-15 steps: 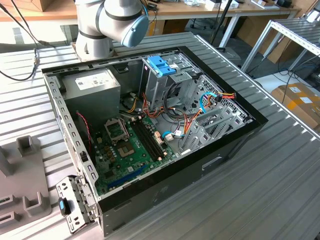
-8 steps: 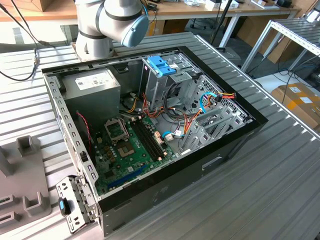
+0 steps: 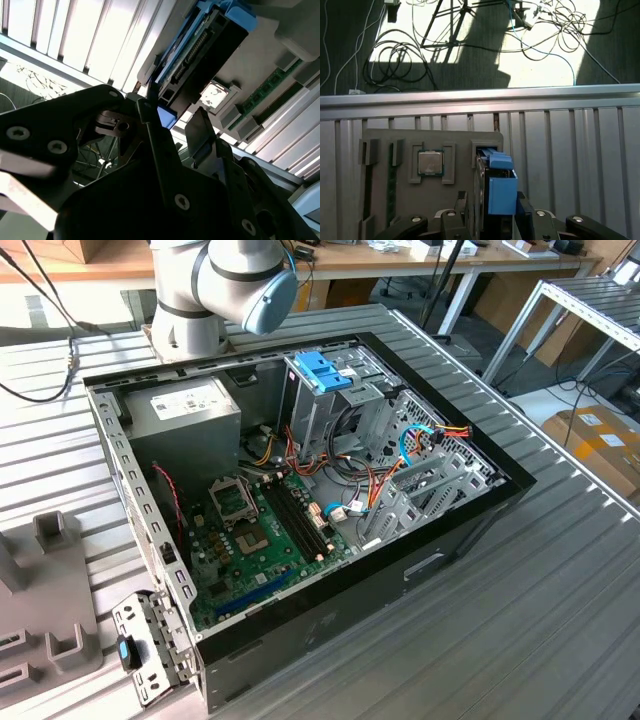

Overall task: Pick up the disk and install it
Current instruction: 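Pick up the disk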

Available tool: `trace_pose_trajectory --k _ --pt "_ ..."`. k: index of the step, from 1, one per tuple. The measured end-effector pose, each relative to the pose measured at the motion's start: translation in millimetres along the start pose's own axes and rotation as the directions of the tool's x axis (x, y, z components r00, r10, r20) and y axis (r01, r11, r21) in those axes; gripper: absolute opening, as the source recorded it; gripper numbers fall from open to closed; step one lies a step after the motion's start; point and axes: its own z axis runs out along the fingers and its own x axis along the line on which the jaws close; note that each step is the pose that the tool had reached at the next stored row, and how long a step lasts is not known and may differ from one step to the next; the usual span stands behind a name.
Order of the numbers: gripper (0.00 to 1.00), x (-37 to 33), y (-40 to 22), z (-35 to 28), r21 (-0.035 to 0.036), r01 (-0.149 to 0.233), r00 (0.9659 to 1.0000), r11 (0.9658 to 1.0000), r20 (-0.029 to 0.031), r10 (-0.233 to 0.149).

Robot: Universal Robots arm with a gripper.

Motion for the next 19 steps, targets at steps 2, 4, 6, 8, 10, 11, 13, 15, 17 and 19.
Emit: trace_pose_trajectory --k 2,4,6,8,10,11,13,15,17,19 --pt "0.49 -7.3 10.1 13.0 0.0000 0.000 1.0000 1.0000 0.0001 0.000" --pt "0.49 -7.2 10.0 15.9 0.0001 0.000 1.0000 1.0000 0.0001 0.000" --pt "0.49 -7.2 10.0 16.8 -0.0001 0.000 1.0000 1.0000 0.0001 0.000" --pt "0.49 -7.1 10.0 17.5 0.0000 0.000 1.0000 1.0000 0.0001 0.000" --pt "0.49 -7.1 10.1 18.3 -0.0001 0.000 1.0000 1.0000 0.0000 0.000" --pt "0.49 -7.1 10.2 18.6 -0.0001 0.000 1.0000 1.0000 0.0000 0.000" --pt "0.49 -7.1 10.3 19.1 -0.0001 0.000 1.0000 1.0000 0.0000 0.000" --pt "0.49 -7.1 10.4 19.7 0.0000 0.000 1.0000 1.0000 0.0001 0.000" --pt "0.49 -7.1 10.7 20.5 0.0000 0.000 1.0000 1.0000 0.0000 0.000" --pt "0.49 -7.0 10.9 21.2 0.0000 0.000 1.0000 1.0000 0.0001 0.000"
